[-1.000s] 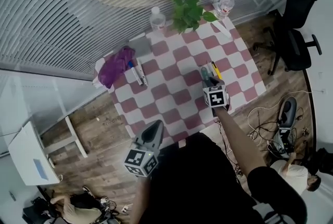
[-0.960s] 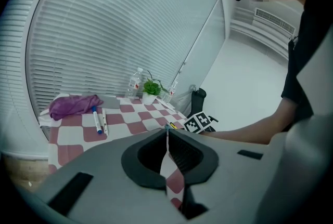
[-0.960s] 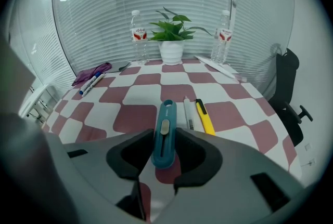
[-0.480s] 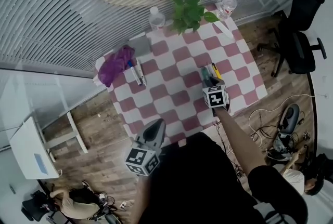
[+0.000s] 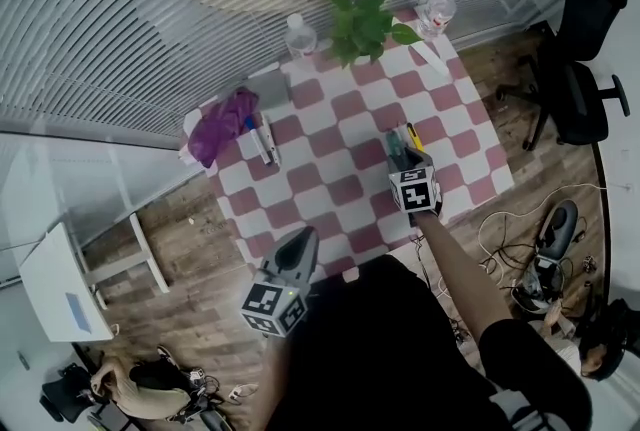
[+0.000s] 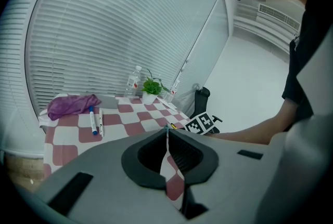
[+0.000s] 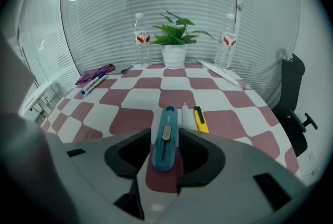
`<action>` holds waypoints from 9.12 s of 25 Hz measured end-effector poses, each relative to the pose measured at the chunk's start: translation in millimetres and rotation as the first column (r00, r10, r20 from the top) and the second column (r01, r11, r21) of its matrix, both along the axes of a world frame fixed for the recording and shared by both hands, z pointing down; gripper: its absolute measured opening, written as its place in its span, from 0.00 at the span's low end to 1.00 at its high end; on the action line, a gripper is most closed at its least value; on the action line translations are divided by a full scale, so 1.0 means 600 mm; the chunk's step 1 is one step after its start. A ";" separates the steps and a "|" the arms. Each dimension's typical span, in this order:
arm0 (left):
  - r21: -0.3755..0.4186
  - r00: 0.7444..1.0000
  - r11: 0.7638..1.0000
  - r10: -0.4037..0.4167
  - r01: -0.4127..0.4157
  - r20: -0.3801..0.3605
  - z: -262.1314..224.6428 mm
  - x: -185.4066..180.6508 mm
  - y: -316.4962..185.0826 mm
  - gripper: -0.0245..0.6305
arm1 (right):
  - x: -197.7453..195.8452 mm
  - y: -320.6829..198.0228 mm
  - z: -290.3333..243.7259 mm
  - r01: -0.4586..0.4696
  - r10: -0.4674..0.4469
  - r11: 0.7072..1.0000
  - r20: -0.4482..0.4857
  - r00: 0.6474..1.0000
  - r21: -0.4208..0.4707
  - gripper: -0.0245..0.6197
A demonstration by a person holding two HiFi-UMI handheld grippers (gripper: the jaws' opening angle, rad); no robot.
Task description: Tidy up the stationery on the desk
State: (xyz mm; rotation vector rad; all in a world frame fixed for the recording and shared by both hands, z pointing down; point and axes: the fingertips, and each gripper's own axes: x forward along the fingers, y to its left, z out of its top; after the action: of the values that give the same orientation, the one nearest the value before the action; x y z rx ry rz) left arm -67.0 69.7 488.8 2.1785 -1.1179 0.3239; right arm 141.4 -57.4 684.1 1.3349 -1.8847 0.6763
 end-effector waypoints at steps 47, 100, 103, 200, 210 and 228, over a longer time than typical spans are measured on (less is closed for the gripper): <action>-0.195 0.932 0.927 -0.272 0.320 0.240 0.311 -0.222 -0.239 0.25 | -0.151 0.265 -0.269 -0.139 0.122 0.989 0.265 0.956 0.045 0.30; -0.269 0.859 0.821 -0.440 0.503 0.263 0.275 0.168 -0.152 0.17 | 0.176 0.155 -0.274 0.046 -0.091 0.991 0.379 0.921 0.125 0.29; -0.273 0.860 0.822 -0.436 0.501 0.265 0.285 0.207 -0.154 0.17 | 0.210 0.147 -0.270 0.060 -0.101 0.991 0.381 0.919 0.119 0.29; -0.162 0.803 0.835 -0.423 0.525 0.421 0.310 -0.128 -0.248 0.15 | 0.015 0.181 -0.239 -0.048 0.036 0.998 0.293 0.956 0.033 0.28; -0.241 0.823 0.812 -0.427 0.531 0.375 0.312 0.052 -0.174 0.15 | 0.121 0.167 -0.256 0.012 -0.033 0.998 0.315 0.949 0.067 0.28; -0.248 0.818 0.807 -0.423 0.535 0.389 0.338 0.224 -0.151 0.15 | 0.303 0.178 -0.232 0.042 -0.058 0.997 0.297 0.953 0.058 0.28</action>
State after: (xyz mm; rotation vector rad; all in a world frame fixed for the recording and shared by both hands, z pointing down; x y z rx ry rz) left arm 67.2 -20.8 691.4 1.4883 -1.6155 0.6020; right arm 322.9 49.5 544.9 1.2670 -2.1814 0.8481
